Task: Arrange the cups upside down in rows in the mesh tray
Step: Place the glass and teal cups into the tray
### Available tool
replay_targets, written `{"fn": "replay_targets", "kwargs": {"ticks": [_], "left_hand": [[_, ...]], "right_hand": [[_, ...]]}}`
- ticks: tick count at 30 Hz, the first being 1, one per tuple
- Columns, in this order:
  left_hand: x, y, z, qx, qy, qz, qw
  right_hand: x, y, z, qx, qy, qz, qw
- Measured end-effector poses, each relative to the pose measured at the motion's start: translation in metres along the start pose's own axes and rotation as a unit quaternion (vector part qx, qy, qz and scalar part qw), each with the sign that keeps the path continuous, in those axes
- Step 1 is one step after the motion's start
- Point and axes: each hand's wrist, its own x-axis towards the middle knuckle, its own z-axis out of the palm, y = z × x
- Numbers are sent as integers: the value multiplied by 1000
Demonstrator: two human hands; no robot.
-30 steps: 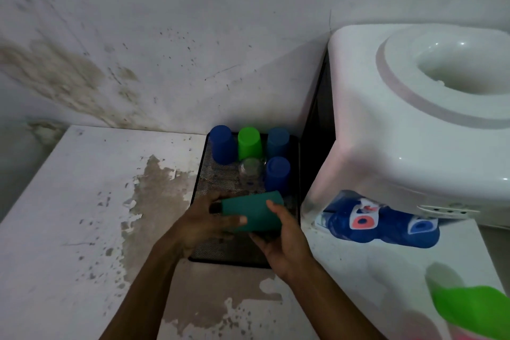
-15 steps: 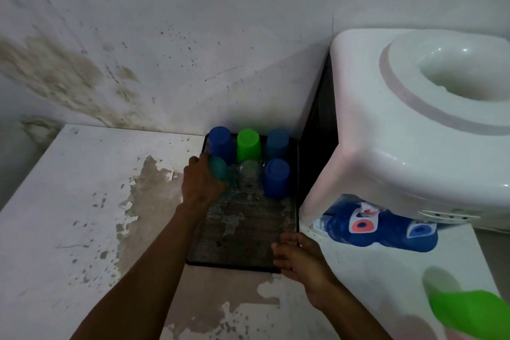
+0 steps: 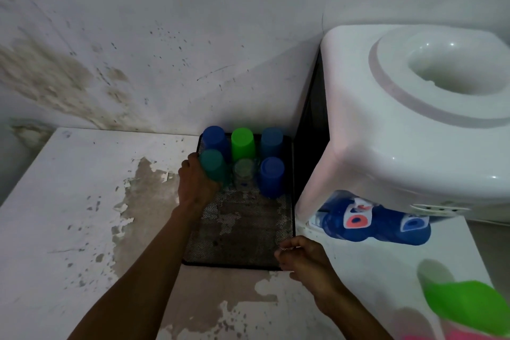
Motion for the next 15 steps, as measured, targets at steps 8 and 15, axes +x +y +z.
{"fn": "replay_targets", "kwargs": {"ticks": [8,15], "left_hand": [[-82,18,3,-63,112,56,990],[-178,52,38,-113,77,274,952]], "right_hand": [[-19,-4,-13,-71,40,-67,994],[-51,4,-41,-112,122,-133,977]]}}
